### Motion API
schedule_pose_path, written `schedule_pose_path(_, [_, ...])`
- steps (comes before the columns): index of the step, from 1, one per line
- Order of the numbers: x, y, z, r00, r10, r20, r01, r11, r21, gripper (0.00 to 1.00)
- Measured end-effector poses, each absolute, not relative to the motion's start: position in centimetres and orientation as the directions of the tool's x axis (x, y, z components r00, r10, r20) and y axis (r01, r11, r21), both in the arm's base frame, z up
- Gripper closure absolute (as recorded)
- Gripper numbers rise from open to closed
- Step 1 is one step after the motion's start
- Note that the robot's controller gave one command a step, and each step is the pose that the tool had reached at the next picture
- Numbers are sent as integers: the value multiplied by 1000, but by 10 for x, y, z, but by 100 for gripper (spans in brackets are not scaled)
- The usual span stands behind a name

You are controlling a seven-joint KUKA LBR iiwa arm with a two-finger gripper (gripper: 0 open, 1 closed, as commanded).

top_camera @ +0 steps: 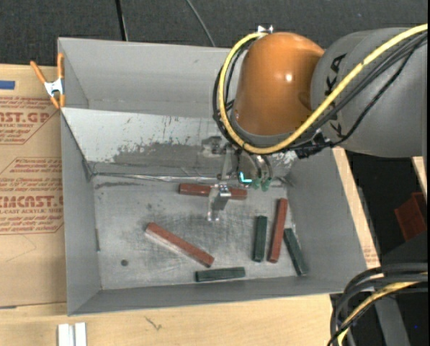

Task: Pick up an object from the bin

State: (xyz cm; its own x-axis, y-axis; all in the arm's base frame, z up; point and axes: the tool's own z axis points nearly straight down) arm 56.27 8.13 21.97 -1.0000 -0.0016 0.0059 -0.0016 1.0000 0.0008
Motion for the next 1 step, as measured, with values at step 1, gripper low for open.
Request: schedule_pose_path(1, [564,81,224,-1000,0,-2,0,1000,1,0])
